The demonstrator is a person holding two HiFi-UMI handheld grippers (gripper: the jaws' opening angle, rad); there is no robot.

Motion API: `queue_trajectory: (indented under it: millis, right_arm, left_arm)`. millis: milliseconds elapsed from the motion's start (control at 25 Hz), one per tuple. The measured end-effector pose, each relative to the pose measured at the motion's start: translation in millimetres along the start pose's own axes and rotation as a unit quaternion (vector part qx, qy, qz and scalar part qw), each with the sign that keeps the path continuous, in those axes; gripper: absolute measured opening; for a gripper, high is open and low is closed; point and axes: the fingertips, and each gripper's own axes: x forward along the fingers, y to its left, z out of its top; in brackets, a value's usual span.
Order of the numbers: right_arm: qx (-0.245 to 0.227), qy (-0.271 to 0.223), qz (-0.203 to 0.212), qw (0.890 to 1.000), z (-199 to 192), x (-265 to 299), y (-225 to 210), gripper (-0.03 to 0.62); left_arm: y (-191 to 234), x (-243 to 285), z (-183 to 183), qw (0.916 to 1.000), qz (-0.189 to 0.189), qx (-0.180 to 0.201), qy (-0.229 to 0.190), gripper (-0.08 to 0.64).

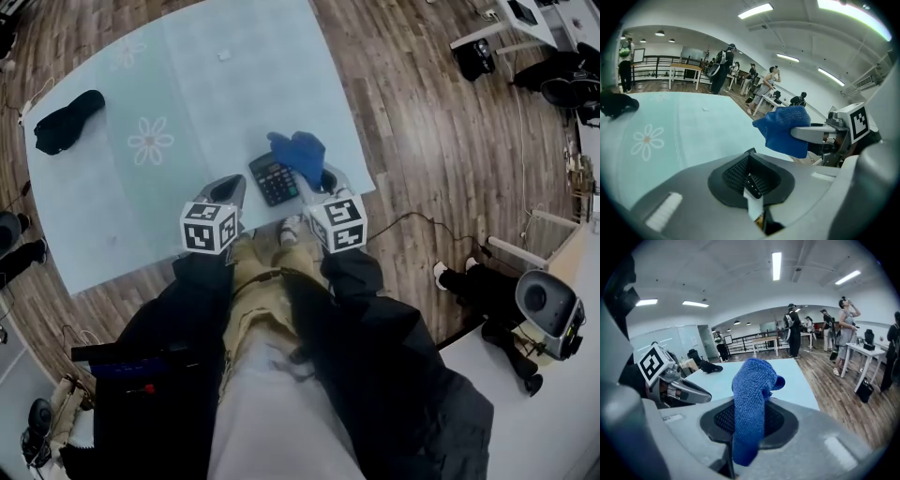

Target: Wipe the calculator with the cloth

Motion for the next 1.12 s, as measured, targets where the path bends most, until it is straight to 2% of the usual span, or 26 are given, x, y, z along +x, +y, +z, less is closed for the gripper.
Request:
queue_trajectory:
  millis: [200, 360, 680, 1120]
  right_arm:
    - [-0.104, 0.032, 0.035, 0.993, -15, 36, 1, 0.089]
    - [-0.153, 0.072, 0.041, 0.985, -33, 68, 3, 0.089]
    - [-0.174, 0.146, 0.079, 0.971, -96, 93, 30, 0.089]
    - [-0.183, 0.170, 0.110, 0.962, -130, 74, 49, 0.087]
  left_arm:
    - [9, 16, -17, 0.9996, 0.018, -0.019, 0.010, -0.003]
    - [24, 20, -25, 0.9984, 0.038, -0.034, 0.024, -0.003]
    - [41, 21, -47, 0.9957, 0.057, -0.049, 0.055, -0.003]
    - [47, 16, -48, 0.9954, 0.060, -0.052, 0.054, -0.003]
